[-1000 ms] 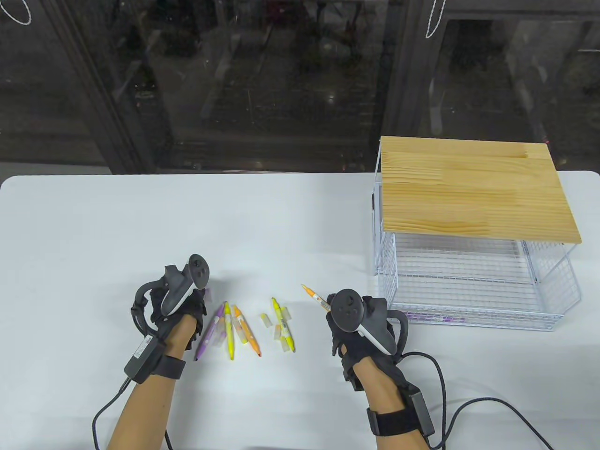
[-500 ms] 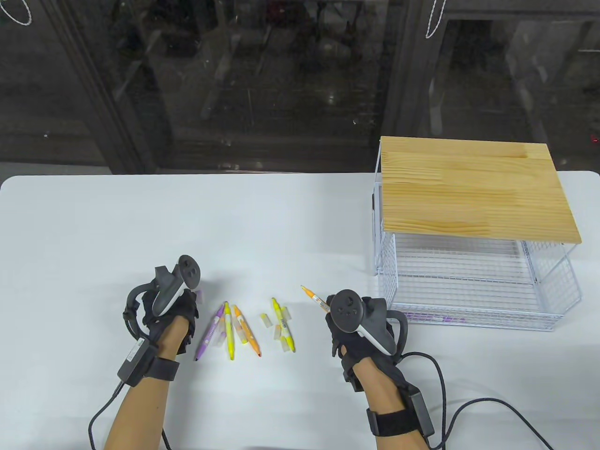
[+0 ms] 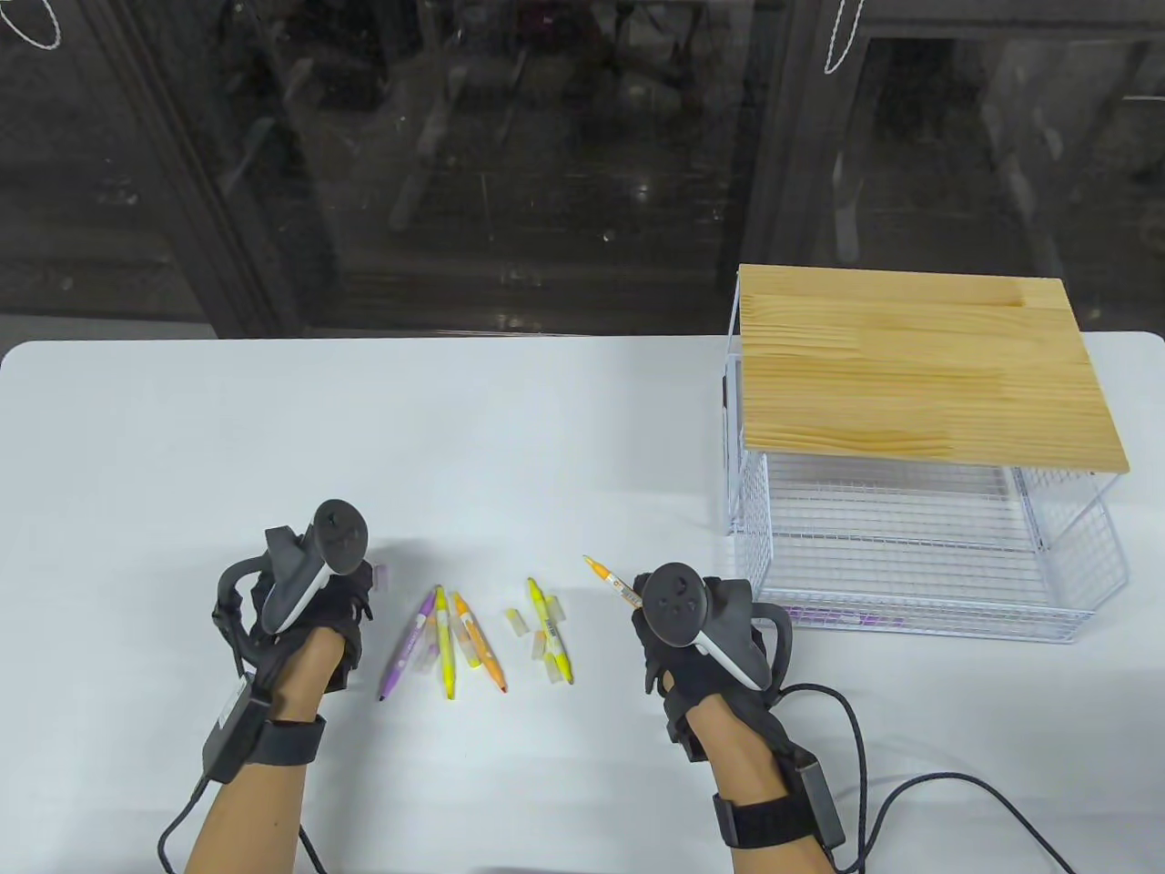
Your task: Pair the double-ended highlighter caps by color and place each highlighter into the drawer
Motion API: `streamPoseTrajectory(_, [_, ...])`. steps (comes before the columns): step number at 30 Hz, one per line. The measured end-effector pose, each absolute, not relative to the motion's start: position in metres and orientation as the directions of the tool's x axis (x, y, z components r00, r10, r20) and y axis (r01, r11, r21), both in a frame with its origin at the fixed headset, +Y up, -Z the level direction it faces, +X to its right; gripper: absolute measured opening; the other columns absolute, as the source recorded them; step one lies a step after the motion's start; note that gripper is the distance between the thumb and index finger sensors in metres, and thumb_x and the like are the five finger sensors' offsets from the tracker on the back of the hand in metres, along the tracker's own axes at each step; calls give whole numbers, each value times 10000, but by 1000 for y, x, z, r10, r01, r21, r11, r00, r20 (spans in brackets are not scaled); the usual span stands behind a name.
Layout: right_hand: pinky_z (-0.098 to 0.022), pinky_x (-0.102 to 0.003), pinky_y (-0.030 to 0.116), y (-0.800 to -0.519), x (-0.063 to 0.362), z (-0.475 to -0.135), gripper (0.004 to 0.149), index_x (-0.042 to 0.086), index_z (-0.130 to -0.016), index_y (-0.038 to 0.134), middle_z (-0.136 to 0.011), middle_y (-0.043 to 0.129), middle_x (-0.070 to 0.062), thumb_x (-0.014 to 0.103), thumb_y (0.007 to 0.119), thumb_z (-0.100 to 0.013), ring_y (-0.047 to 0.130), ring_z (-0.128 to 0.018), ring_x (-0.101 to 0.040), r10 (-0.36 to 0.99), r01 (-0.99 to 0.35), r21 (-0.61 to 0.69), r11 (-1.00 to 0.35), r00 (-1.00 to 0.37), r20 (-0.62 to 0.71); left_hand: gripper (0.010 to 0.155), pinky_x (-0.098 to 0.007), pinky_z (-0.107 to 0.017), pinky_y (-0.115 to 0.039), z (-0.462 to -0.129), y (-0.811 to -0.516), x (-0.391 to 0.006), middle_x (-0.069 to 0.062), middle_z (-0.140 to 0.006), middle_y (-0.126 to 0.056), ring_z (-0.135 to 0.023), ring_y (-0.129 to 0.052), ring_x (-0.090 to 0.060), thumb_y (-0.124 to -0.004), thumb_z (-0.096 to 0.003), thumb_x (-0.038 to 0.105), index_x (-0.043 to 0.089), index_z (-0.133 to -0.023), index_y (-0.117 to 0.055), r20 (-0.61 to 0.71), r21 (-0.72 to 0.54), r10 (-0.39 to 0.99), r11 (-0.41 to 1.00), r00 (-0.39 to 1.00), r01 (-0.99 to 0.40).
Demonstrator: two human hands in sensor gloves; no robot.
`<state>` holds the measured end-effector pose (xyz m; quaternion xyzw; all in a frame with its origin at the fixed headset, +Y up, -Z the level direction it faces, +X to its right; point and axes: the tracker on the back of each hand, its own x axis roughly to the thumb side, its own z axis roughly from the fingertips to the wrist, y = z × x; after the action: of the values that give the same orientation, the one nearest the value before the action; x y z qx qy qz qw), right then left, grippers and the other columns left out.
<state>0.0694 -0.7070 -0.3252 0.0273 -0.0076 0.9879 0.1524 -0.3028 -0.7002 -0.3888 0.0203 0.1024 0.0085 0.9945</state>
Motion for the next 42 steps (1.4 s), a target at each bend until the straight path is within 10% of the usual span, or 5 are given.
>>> streamPoseTrajectory(42, [-560,-509,746,-688,46,-306,461,322,-873,831,-834,880,-9,353,867,-415,882,-690,-296,312,-372,-204,-906,-910,272,472,-517,-424,-881,-340,-686,-286,42,-734,-1028,-537,-1044,-252,-871,-366,348,401,-835,-867,206,80,480,860,853,-504])
